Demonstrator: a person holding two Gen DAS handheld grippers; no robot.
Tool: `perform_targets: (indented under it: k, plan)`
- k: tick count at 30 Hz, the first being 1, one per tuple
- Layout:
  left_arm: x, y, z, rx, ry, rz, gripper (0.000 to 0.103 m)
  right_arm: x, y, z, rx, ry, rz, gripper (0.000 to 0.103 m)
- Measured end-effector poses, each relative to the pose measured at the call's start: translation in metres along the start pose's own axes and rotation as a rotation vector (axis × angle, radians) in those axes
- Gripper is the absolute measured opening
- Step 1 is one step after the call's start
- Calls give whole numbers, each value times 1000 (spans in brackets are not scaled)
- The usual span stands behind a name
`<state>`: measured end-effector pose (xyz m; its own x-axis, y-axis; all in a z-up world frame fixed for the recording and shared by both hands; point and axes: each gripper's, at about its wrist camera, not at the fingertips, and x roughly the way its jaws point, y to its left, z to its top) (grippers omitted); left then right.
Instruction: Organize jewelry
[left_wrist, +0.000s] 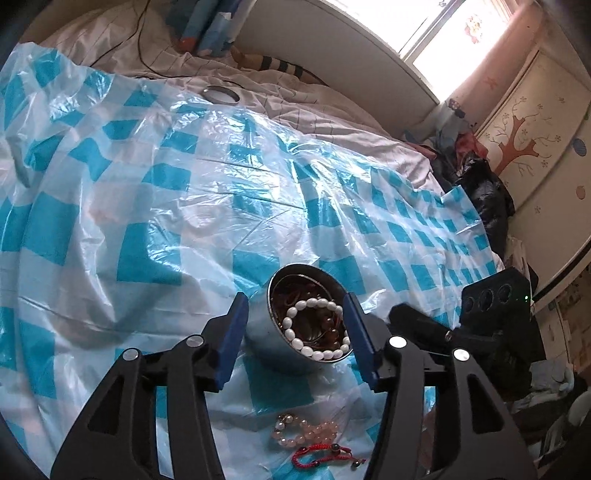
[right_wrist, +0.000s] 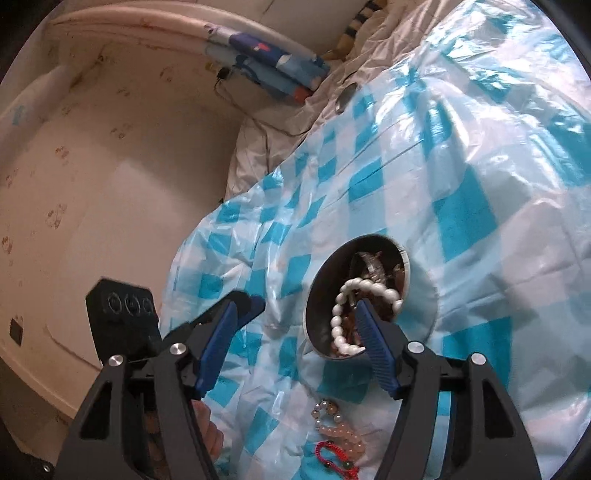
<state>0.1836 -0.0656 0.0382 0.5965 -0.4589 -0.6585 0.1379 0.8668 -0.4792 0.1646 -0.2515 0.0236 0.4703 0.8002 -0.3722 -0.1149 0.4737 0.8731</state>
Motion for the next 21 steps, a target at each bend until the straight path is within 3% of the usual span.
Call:
perform_targets:
  k: [12, 18, 21]
  plan:
    - [5, -19, -15, 111, 25, 106, 68, -14, -13, -12, 48, 26, -127, 75]
    - [12, -38, -25, 264, 24, 218, 71, -13, -23, -14, 83, 38, -136, 75]
    - [10, -40, -26, 283, 12, 233, 75, -17, -26, -13, 92, 27, -136, 75]
